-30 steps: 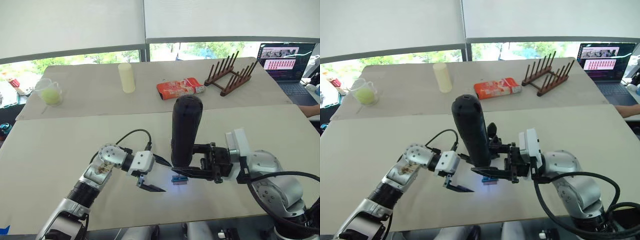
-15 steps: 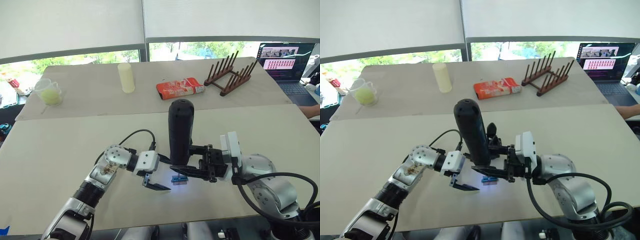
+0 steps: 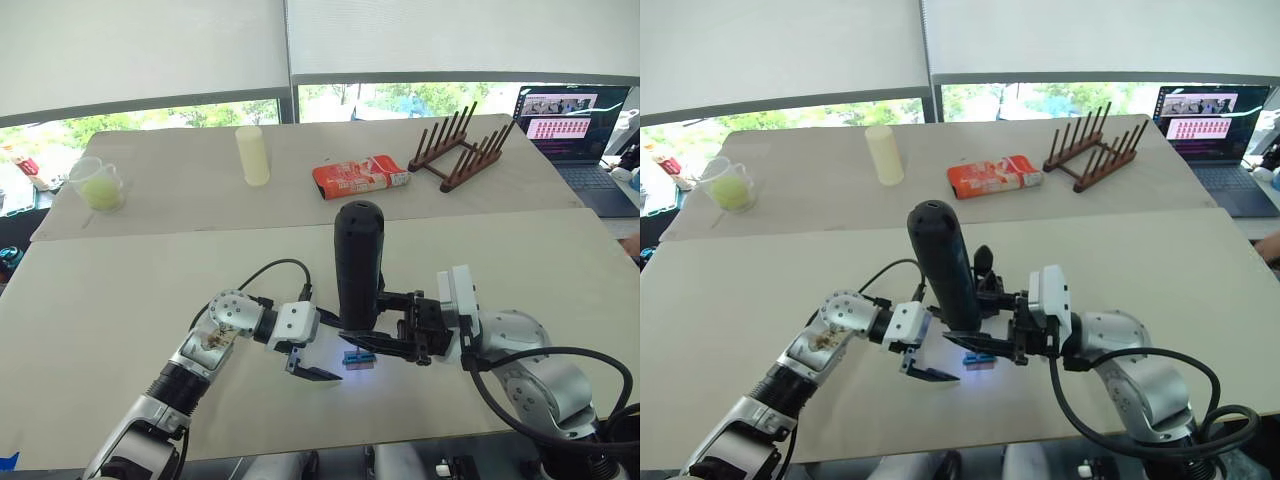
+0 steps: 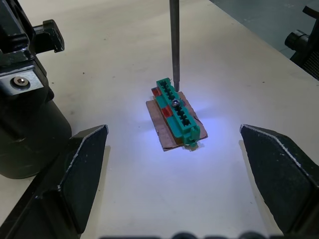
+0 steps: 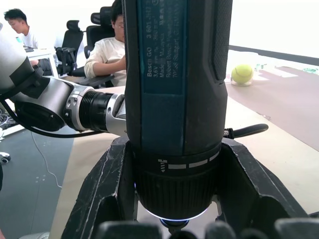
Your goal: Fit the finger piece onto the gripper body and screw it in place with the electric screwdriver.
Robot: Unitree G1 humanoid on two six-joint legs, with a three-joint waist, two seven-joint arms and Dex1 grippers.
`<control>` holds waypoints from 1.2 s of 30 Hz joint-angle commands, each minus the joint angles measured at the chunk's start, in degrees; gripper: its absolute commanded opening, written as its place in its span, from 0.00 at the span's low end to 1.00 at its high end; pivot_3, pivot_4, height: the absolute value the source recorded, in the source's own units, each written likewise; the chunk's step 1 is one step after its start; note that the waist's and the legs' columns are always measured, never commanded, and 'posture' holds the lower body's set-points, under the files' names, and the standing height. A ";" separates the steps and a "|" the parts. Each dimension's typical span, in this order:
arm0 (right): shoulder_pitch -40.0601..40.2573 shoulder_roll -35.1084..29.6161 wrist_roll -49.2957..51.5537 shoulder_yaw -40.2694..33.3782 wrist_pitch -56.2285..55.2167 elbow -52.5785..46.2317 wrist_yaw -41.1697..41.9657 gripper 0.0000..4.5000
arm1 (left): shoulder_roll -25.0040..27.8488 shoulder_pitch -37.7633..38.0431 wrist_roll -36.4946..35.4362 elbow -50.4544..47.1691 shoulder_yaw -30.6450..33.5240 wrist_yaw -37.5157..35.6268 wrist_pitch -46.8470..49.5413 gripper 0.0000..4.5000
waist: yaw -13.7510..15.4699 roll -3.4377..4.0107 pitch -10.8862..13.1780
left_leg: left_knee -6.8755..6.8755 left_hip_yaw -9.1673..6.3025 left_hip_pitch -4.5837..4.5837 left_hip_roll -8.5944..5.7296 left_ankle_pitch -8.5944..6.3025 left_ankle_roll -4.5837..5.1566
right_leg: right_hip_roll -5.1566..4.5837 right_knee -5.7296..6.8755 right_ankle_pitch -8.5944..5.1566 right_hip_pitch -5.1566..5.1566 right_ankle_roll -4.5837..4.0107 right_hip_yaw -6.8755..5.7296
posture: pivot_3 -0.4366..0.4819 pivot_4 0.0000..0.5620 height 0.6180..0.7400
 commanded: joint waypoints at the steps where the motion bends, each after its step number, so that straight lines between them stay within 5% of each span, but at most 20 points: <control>1: -0.15 0.53 0.64 -0.32 -2.51 -1.96 -0.11 0.42 | -0.07 -0.62 0.00 -1.09 -0.30 0.25 -0.44 1.00 | 0.00 0.00 0.00 | 0.00 0.00 0.00 0.00 0.00 0.00 | 0.00 0.00 0.00 0.00 0.00 0.00 | 0.48 0.27 1.00; 36: 0.46 0.54 -0.48 0.05 -3.13 -1.58 0.53 0.42 | -0.13 -1.16 -0.18 -1.17 -0.30 0.58 0.28 1.00 | 0.00 0.00 0.00 | 0.00 0.00 0.00 0.00 0.00 0.00 | 0.00 0.01 0.00 0.00 0.00 0.00 | 0.48 0.27 1.00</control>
